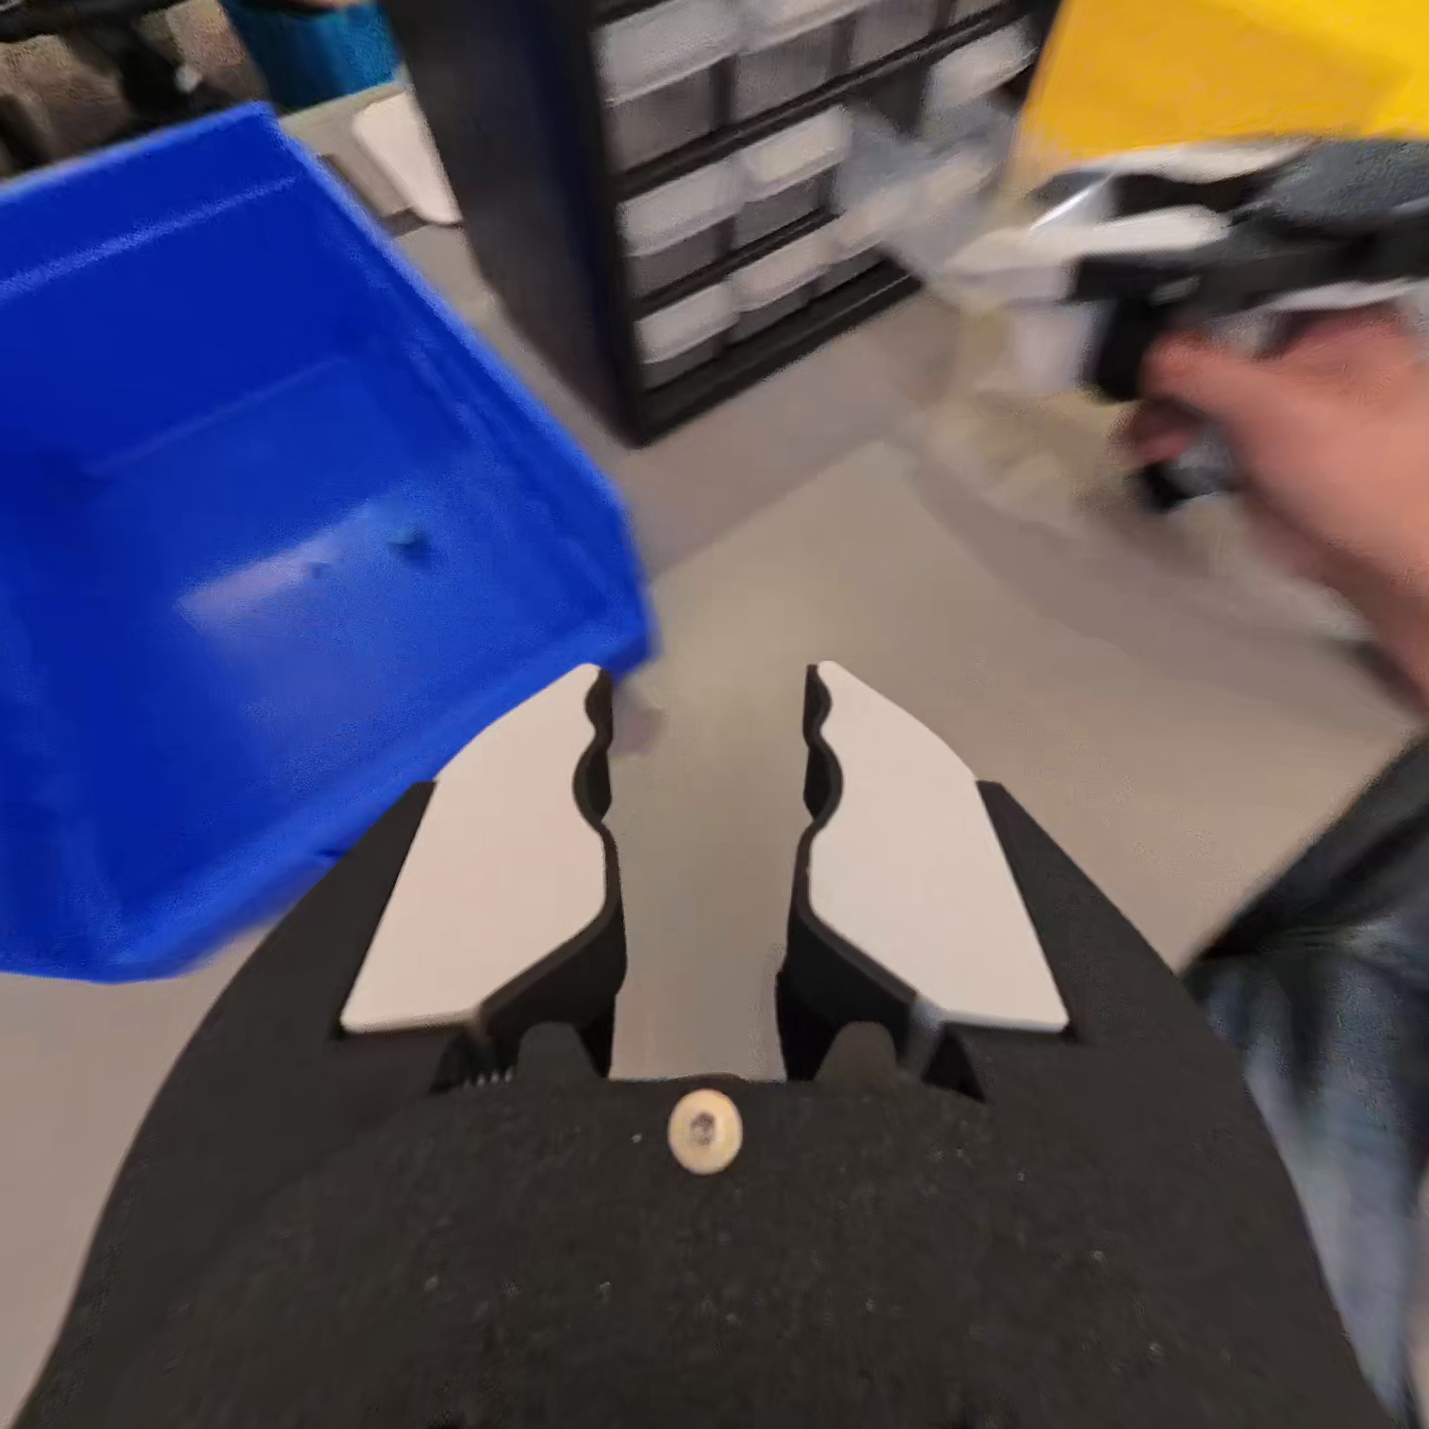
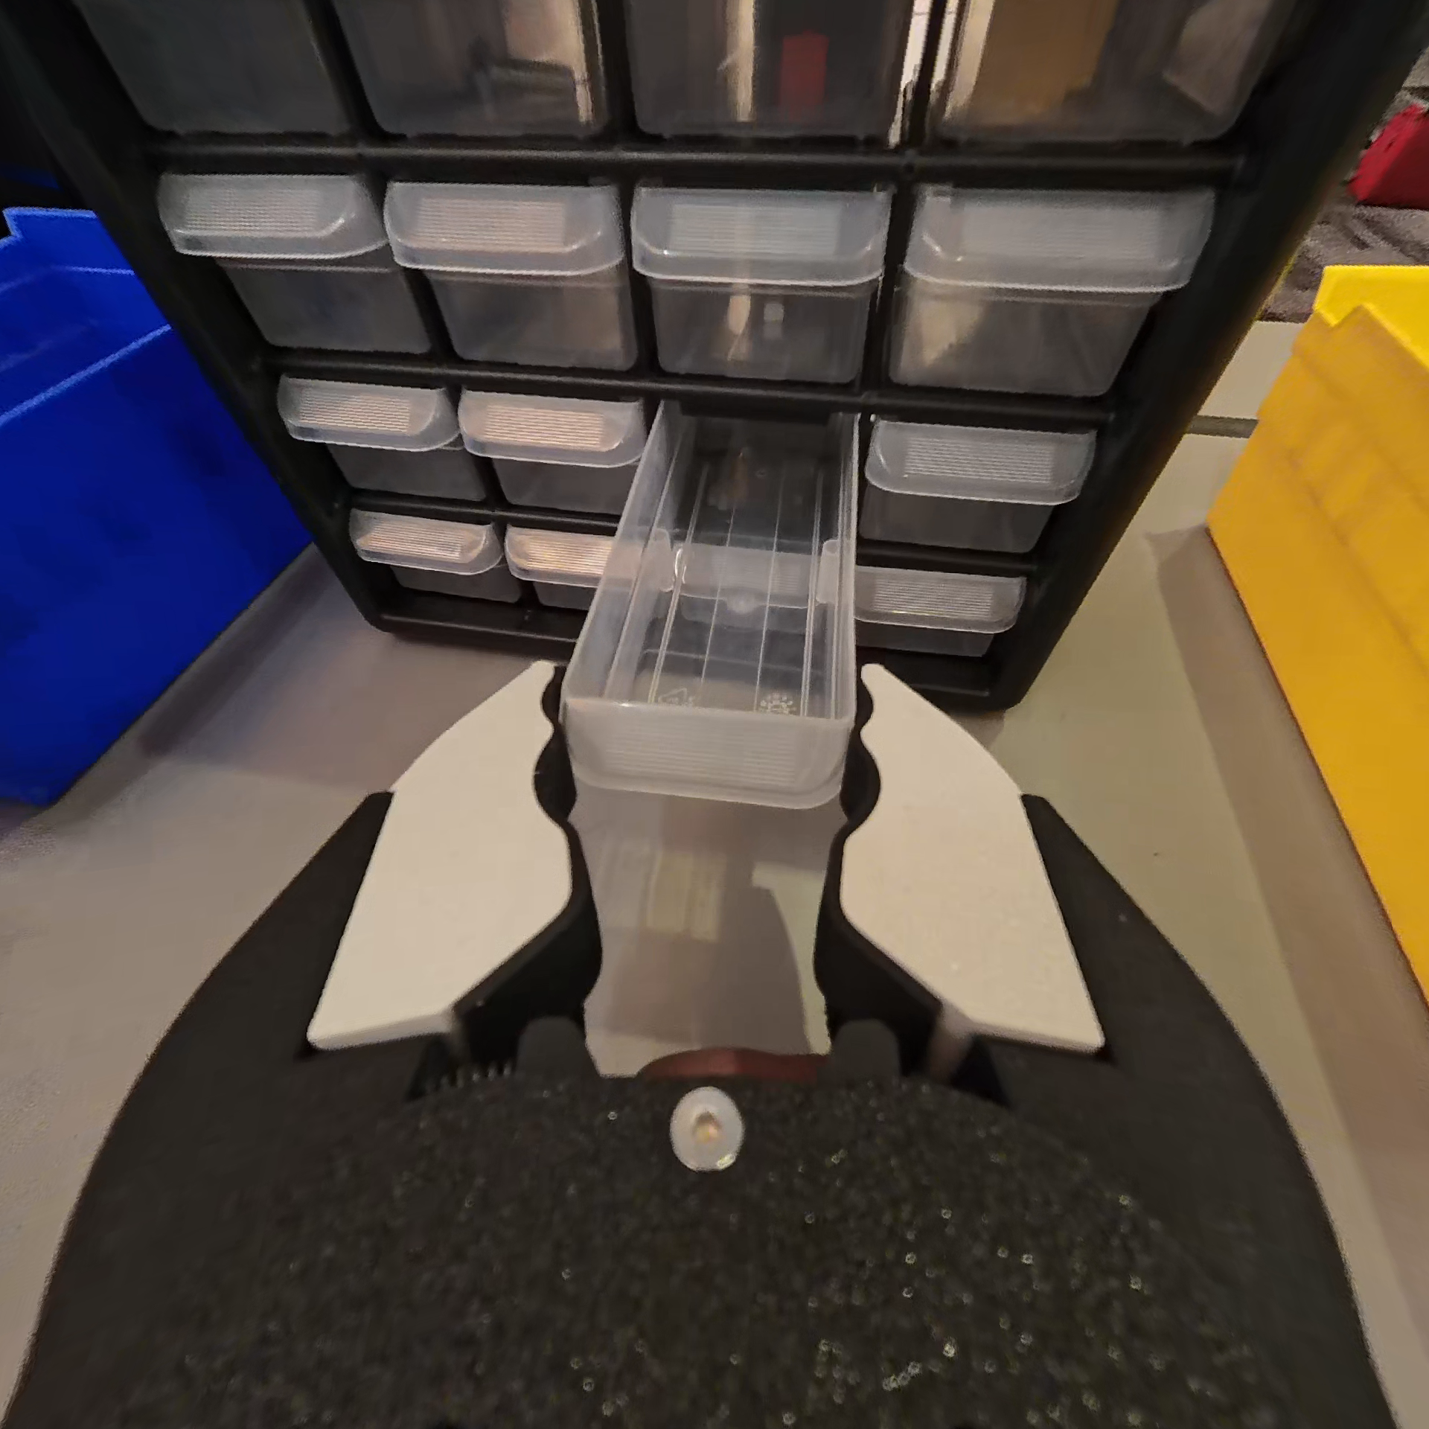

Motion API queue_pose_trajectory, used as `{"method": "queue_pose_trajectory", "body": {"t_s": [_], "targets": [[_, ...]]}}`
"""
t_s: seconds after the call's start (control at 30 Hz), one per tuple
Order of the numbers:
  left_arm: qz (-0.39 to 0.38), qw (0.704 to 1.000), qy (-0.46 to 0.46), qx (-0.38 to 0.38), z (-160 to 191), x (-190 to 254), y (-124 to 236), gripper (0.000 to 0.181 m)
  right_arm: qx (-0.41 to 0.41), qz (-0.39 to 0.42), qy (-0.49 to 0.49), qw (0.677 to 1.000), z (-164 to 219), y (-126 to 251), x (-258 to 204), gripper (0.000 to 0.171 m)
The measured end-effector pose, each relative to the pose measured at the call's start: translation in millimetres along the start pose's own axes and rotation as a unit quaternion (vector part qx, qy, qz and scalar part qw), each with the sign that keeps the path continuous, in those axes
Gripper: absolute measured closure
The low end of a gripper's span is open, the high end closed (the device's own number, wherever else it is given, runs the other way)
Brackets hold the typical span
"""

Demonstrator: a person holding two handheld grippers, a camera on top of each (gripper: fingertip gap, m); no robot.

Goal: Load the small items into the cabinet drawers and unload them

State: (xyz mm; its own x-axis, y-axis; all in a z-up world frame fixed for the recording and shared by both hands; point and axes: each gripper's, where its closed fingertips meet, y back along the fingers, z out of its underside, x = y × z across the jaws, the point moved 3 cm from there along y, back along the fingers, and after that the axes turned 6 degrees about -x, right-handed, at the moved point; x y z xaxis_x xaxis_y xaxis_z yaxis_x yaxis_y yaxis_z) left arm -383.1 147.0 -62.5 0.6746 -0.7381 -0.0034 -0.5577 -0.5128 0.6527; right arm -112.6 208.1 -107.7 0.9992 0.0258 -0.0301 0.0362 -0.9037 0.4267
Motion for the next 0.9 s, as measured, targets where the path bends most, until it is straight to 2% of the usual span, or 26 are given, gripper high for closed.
{"method": "queue_pose_trajectory", "body": {"t_s": [0.07, 0.17, 0.27, 0.4, 0.6, 0.7, 0.83, 0.9], "targets": [[-0.032, 0.997, -0.033, -0.065, -11.7, -48.6, -14.8, 0.132, 0.000, -0.002, -0.004, 1.000, 0.6, 0.0, 0.6, 0.104], [-0.030, 0.988, -0.052, -0.145, -23.9, -101.0, -54.6, 0.133, 0.001, -0.002, -0.006, 1.000, 0.6, -0.3, 0.7, 0.104], [0.006, 0.977, -0.072, -0.202, -27.6, -125.4, -97.2, 0.133, 0.001, 0.000, -0.004, 1.000, 0.5, -0.6, 0.4, 0.104], [0.013, 0.964, -0.111, -0.241, -24.4, -143.9, -133.5, 0.133, 0.001, -0.001, -0.006, 1.000, 0.5, -0.7, 0.8, 0.104], [0.042, 0.962, -0.093, -0.255, -22.0, -147.8, -156.1, 0.152, 0.001, 0.000, -0.004, 1.000, -0.3, -0.7, -0.2, 0.104], [0.030, 0.956, -0.101, -0.275, -18.3, -148.6, -162.7, 0.164, 0.002, -0.001, -0.006, 1.000, -1.4, -0.6, -0.6, 0.104], [0.034, 0.954, -0.090, -0.283, -19.6, -151.3, -158.3, 0.181, 0.002, -0.004, -0.008, 1.000, -0.9, -0.3, 0.0, 0.104], [0.035, 0.956, -0.086, -0.279, -21.7, -153.2, -153.1, 0.181, 0.002, -0.004, -0.009, 1.000, -0.8, -0.1, 0.0, 0.104]]}}
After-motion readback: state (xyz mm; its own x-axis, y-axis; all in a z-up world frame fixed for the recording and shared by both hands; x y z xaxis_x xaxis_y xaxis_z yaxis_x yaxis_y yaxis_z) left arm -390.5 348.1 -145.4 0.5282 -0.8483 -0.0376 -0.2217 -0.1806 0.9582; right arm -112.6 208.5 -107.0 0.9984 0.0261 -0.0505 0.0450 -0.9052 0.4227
